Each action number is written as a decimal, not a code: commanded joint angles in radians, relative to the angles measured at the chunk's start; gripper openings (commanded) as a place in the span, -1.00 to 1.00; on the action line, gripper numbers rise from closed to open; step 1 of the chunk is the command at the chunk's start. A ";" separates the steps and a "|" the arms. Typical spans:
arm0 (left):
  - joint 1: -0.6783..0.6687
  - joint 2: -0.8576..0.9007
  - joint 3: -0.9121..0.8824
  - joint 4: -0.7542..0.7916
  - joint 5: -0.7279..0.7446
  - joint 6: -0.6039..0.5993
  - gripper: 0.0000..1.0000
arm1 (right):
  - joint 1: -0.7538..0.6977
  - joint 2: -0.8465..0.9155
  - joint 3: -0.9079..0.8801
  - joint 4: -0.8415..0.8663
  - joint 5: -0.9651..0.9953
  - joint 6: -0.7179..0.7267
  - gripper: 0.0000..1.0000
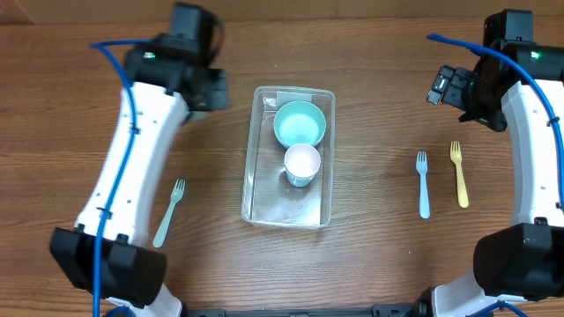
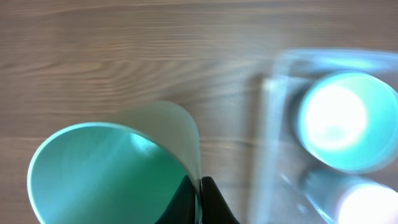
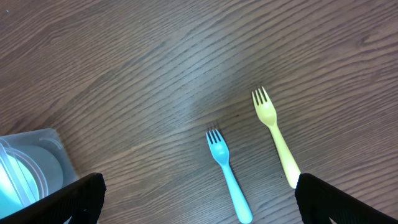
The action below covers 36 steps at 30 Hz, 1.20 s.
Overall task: Pack container
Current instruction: 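Grasp the rim of the mint-green cup with the left gripper, then carry the mint-green cup into the container and stack it on the pink cup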
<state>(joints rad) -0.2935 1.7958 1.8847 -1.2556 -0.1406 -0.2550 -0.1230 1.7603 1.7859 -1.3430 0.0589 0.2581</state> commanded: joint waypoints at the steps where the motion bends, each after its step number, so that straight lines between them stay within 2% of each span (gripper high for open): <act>1: -0.139 0.001 0.041 -0.018 0.034 -0.017 -0.92 | 0.000 -0.023 0.021 0.005 0.007 0.004 1.00; 4: -0.225 0.001 0.041 -0.022 0.040 -0.045 -0.92 | 0.000 -0.023 0.021 0.005 0.007 0.004 1.00; 7: -0.268 0.001 0.040 -0.025 0.054 -0.049 -0.92 | 0.000 -0.023 0.021 0.005 0.007 0.004 1.00; 10: -0.304 0.002 0.039 -0.023 0.141 -0.048 -0.92 | 0.000 -0.023 0.021 0.005 0.007 0.004 1.00; 14: -0.349 0.002 0.007 0.011 0.134 -0.049 -0.92 | 0.000 -0.023 0.021 0.005 0.007 0.004 1.00; 24: -0.378 0.035 -0.051 0.060 0.245 -0.060 -0.92 | 0.000 -0.023 0.021 0.005 0.007 0.004 1.00; 35: -0.428 0.039 -0.072 0.082 0.222 -0.060 -0.91 | 0.000 -0.023 0.021 0.005 0.007 0.004 1.00; 36: -0.428 0.044 -0.072 0.081 0.219 -0.060 -0.85 | 0.000 -0.023 0.021 0.005 0.007 0.004 1.00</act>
<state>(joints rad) -0.7197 1.8198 1.8248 -1.1797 0.0788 -0.3077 -0.1226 1.7603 1.7859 -1.3434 0.0589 0.2581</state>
